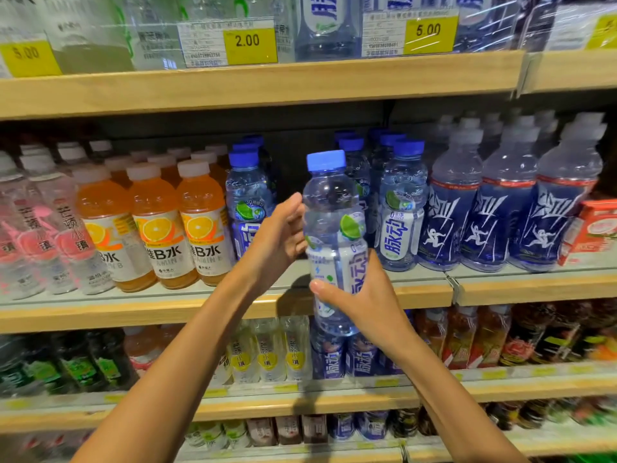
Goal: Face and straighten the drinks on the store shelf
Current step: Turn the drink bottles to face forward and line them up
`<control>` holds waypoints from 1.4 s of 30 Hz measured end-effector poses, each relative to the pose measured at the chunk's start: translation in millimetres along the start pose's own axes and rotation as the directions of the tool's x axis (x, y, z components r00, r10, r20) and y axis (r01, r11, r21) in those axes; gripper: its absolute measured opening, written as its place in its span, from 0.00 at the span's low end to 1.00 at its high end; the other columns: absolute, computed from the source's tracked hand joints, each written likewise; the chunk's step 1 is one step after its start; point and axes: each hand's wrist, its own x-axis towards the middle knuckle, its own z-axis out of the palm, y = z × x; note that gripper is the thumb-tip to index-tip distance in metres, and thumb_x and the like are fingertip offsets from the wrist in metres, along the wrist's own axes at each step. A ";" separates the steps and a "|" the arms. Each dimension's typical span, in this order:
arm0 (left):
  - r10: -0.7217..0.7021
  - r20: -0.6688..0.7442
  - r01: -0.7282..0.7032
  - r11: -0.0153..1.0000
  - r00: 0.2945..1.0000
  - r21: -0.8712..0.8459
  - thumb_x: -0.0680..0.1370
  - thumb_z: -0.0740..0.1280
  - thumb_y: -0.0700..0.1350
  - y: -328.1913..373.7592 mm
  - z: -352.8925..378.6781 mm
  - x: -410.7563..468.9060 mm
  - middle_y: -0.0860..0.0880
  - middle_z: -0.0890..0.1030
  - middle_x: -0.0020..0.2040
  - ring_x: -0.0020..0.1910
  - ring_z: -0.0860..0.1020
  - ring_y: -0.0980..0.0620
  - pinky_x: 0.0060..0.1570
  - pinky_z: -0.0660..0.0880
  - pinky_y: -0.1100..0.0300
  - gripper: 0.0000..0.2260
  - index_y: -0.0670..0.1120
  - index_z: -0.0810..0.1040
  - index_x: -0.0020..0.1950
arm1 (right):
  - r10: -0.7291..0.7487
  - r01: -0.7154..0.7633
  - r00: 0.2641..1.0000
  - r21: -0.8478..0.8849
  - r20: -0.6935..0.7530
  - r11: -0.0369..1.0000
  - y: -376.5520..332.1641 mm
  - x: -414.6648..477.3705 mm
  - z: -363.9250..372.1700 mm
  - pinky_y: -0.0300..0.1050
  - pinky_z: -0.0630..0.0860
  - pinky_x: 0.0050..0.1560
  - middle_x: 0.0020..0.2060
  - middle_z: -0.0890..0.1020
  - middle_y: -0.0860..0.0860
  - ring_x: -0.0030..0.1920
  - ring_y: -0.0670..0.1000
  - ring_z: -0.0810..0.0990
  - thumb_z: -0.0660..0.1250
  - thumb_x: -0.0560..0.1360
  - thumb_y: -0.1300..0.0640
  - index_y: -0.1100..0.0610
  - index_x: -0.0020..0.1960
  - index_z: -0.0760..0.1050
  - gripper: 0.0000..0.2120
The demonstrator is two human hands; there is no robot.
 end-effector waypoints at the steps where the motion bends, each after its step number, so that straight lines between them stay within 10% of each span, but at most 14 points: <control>1: 0.023 -0.069 -0.019 0.998 0.997 0.059 0.80 0.60 0.48 -5.2 0.4 -1.5 0.46 0.83 0.48 0.48 0.79 0.49 0.49 0.74 0.57 0.14 0.41 0.79 0.55 | -0.007 0.006 0.999 -0.019 -0.051 1.000 0.8 3.1 -2.7 0.25 0.72 0.46 0.50 0.80 0.37 0.50 0.35 0.79 0.76 0.68 0.51 0.46 0.61 0.67 0.26; 3: 0.215 -0.075 -0.168 0.900 0.974 0.402 0.81 0.61 0.41 -20.8 -4.7 -8.1 0.48 0.83 0.46 0.46 0.80 0.53 0.51 0.75 0.58 0.09 0.41 0.80 0.51 | -0.026 0.019 0.988 -0.050 -0.150 0.999 4.6 10.5 -7.7 0.22 0.70 0.45 0.52 0.79 0.39 0.50 0.34 0.78 0.76 0.68 0.51 0.52 0.64 0.66 0.29; 6: 0.377 0.207 -0.337 0.323 0.903 0.884 0.80 0.63 0.45 -54.7 -22.1 -17.5 0.48 0.81 0.51 0.50 0.79 0.51 0.50 0.75 0.56 0.09 0.42 0.80 0.55 | -0.009 -0.025 0.964 -0.125 -0.266 0.992 10.3 22.0 -12.2 0.20 0.68 0.45 0.55 0.76 0.45 0.52 0.37 0.77 0.77 0.68 0.51 0.56 0.66 0.62 0.34; 9: 0.321 0.415 -0.404 -0.103 0.851 0.909 0.79 0.57 0.51 -74.3 -29.1 -16.8 0.44 0.81 0.52 0.48 0.79 0.45 0.45 0.77 0.52 0.18 0.41 0.79 0.56 | -0.009 -0.060 0.940 -0.193 -0.340 0.979 21.0 31.4 -12.2 0.30 0.71 0.52 0.56 0.77 0.50 0.55 0.47 0.77 0.77 0.68 0.51 0.55 0.64 0.63 0.32; 12: 0.258 0.562 -0.493 -0.286 0.786 0.821 0.79 0.57 0.52 -86.5 -38.1 -9.4 0.43 0.80 0.51 0.46 0.79 0.45 0.45 0.76 0.52 0.18 0.40 0.79 0.55 | -0.018 -0.094 0.908 -0.246 -0.419 0.965 31.5 38.8 -7.8 0.46 0.72 0.58 0.58 0.77 0.54 0.58 0.54 0.76 0.76 0.68 0.49 0.58 0.64 0.63 0.33; 22: 0.232 0.599 -0.514 -0.338 0.766 0.788 0.79 0.58 0.53 -102.2 -49.0 -1.9 0.42 0.79 0.52 0.48 0.78 0.44 0.44 0.77 0.52 0.18 0.40 0.78 0.56 | -0.118 -0.090 0.892 -0.426 -0.437 0.900 51.9 33.4 -6.0 0.24 0.60 0.55 0.64 0.69 0.55 0.65 0.52 0.68 0.73 0.71 0.49 0.61 0.72 0.59 0.37; 42: 0.219 0.543 -0.481 -0.281 0.810 0.831 0.79 0.57 0.54 -96.9 -42.4 -8.6 0.43 0.80 0.54 0.50 0.79 0.46 0.45 0.78 0.54 0.20 0.40 0.78 0.58 | -0.322 -0.210 0.797 -0.733 -0.512 0.647 61.1 45.8 8.2 0.48 0.75 0.51 0.51 0.76 0.60 0.53 0.58 0.76 0.74 0.70 0.49 0.67 0.61 0.72 0.28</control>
